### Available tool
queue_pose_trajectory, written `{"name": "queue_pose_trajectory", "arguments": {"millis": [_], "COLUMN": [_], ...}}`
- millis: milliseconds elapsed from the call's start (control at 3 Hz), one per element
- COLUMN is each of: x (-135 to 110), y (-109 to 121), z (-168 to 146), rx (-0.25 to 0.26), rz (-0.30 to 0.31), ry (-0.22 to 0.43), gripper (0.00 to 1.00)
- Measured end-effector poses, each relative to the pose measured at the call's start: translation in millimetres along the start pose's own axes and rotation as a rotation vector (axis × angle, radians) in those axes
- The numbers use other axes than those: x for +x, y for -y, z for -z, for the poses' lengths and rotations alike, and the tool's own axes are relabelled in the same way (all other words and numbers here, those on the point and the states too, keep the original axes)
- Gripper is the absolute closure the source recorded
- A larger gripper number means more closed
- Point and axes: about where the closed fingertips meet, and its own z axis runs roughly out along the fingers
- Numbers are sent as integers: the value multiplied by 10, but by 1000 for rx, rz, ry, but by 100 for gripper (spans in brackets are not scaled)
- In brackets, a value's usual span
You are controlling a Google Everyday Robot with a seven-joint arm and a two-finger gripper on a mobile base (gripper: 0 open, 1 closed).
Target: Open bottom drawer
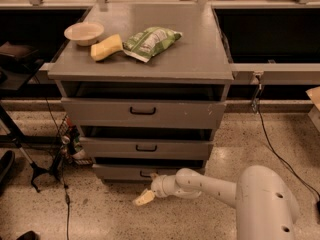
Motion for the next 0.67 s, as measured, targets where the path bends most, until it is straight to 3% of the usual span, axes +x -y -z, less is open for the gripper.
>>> {"name": "queue_pose_trajectory", "arguments": {"millis": [667], "x": [-184], "y": [-55], "z": [-358], "rx": [-76], "rz": [29], "ry": [8], "gripper": [0]}}
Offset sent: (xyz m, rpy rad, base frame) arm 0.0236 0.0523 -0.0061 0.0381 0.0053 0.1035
